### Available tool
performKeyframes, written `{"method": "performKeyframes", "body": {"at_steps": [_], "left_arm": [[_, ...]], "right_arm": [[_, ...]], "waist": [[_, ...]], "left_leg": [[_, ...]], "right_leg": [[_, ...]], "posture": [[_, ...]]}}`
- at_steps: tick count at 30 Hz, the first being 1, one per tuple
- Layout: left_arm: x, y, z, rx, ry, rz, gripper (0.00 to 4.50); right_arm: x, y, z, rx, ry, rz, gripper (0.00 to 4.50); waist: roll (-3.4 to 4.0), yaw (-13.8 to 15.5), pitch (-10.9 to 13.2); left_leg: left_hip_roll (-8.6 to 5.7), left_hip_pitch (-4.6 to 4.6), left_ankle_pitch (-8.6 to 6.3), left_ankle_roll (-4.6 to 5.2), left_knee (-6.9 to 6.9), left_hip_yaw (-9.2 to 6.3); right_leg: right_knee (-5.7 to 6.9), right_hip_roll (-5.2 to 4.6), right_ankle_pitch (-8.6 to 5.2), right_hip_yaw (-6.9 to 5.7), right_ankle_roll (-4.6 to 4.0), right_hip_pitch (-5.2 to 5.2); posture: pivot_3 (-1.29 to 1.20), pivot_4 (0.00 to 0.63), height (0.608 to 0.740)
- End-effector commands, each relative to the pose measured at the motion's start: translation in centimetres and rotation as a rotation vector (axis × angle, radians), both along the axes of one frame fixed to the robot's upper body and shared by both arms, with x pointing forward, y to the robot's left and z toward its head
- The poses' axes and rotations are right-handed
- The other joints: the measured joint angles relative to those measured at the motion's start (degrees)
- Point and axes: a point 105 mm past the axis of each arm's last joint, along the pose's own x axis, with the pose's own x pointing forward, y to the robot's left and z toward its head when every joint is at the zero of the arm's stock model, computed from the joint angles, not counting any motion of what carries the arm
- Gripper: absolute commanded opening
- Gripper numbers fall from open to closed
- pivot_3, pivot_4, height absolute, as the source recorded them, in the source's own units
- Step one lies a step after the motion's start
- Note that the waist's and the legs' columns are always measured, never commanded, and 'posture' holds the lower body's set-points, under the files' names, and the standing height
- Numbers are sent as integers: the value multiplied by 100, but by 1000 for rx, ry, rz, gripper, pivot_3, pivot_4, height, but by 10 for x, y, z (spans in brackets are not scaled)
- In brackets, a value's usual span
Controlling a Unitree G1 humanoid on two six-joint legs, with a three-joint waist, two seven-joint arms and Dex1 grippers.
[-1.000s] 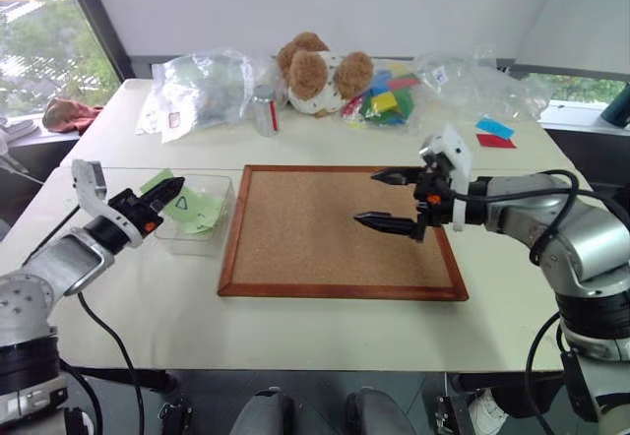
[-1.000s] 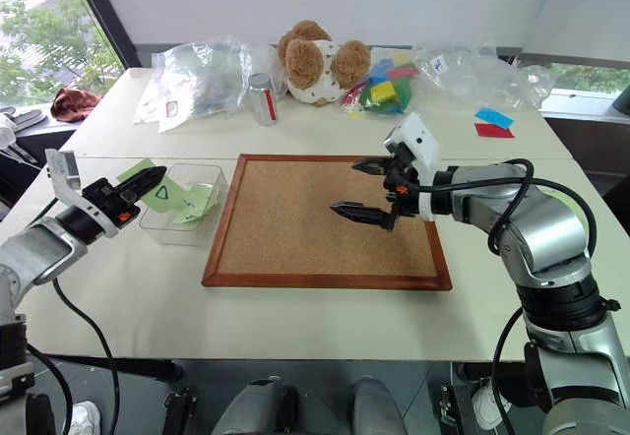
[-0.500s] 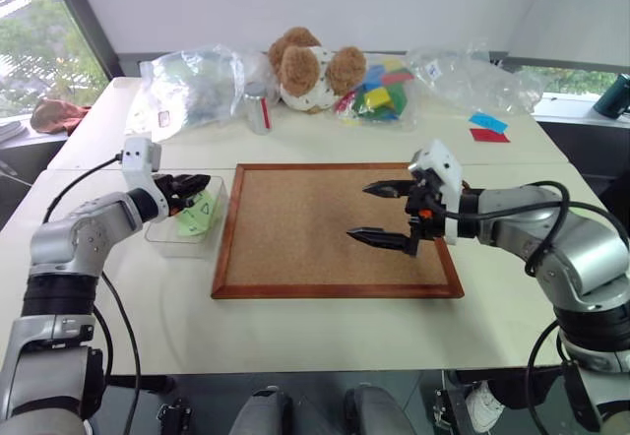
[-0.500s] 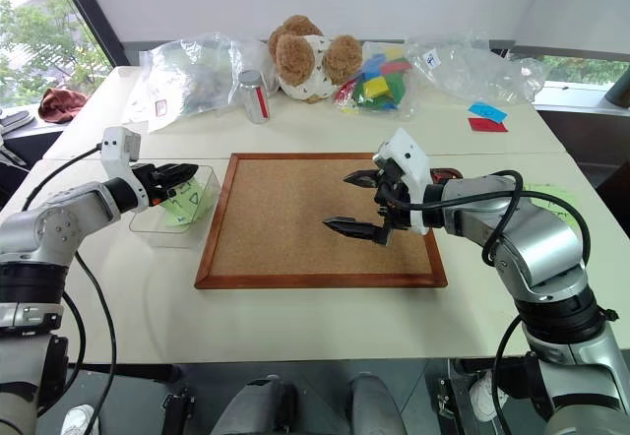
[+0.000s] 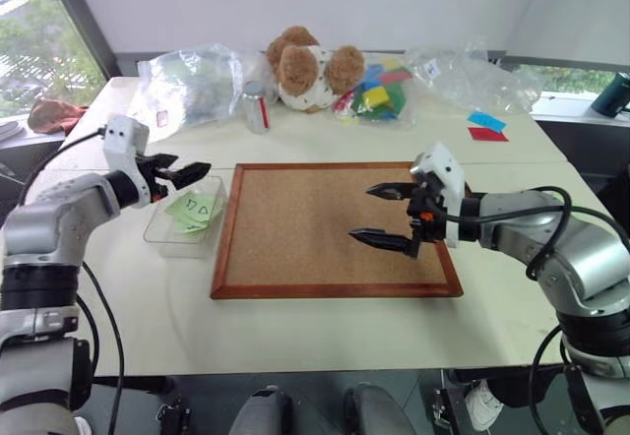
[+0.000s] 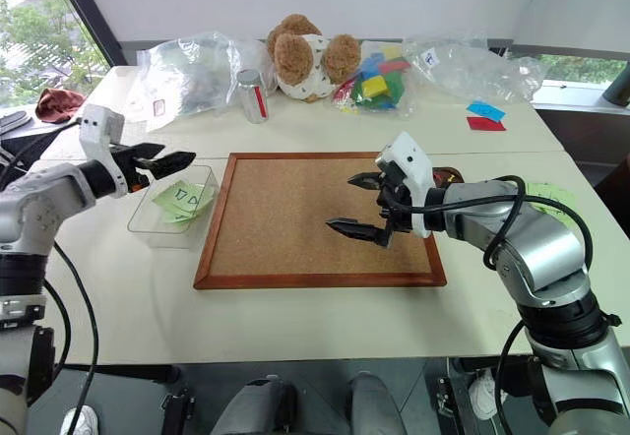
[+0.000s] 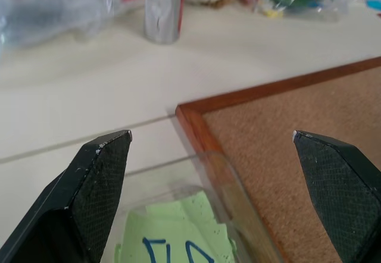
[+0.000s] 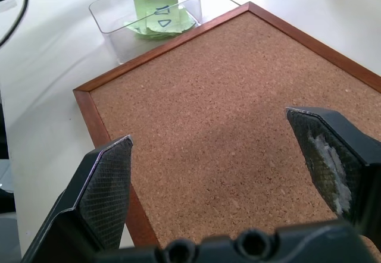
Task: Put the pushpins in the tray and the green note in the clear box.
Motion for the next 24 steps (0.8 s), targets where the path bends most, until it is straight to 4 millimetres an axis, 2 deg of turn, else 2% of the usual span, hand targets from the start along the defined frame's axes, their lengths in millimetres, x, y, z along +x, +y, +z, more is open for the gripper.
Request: {"method": "performKeyframes", "body": {"at_steps": [1, 5, 8, 12, 16, 18, 24], "left_arm": [[-15, 4, 30, 46, -97, -52, 4464], [-27, 1, 39, 80, -135, -134, 4464], [-44, -17, 45, 107, -174, -278, 4464], [-63, -46, 41, 92, -180, -430, 4464], [-75, -67, 26, 94, -142, -516, 4464], [-85, -75, 11, 136, -111, -561, 4464], [-102, -85, -13, 193, -50, -643, 4464]], "right_arm": [[1, -5, 15, 1, -65, -5, 4500], [4, -11, 17, -5, -70, -14, 4500], [4, -17, 19, -8, -69, -28, 4500], [3, -32, 19, -14, -56, -71, 4500], [-1, -42, 17, -19, -38, -101, 4500], [-4, -46, 14, -19, -28, -118, 4500], [-10, -47, 9, -19, -4, -131, 4500]], "waist": [[0, -1, 0], [0, -1, 0], [0, 0, 0], [0, 20, 0], [0, 9, 0], [0, -22, 0], [1, -1, 0]], "left_leg": [[0, 0, 0, 0, 0, 0], [0, 0, 0, 0, 1, 0], [0, 0, 0, 0, 1, 0], [0, 0, -1, 1, 2, -1], [0, 1, -4, 7, 4, 0], [1, 4, -4, 7, 4, 0], [3, 8, -9, 17, 6, 0]], "right_leg": [[0, 0, 0, 0, 0, 0], [0, 0, 0, 0, 0, 1], [0, 0, 0, 0, 0, 1], [-2, -1, 0, 0, 0, 5], [-4, -2, 0, 1, 0, 10], [-1, 0, 0, 1, 0, 10], [12, 0, 0, 2, 0, 10]], "posture": [[0, 150, 740], [0, 150, 740], [0, 150, 740], [0, 150, 740], [0, 150, 740], [0, 150, 740], [0, 150, 740]]}}
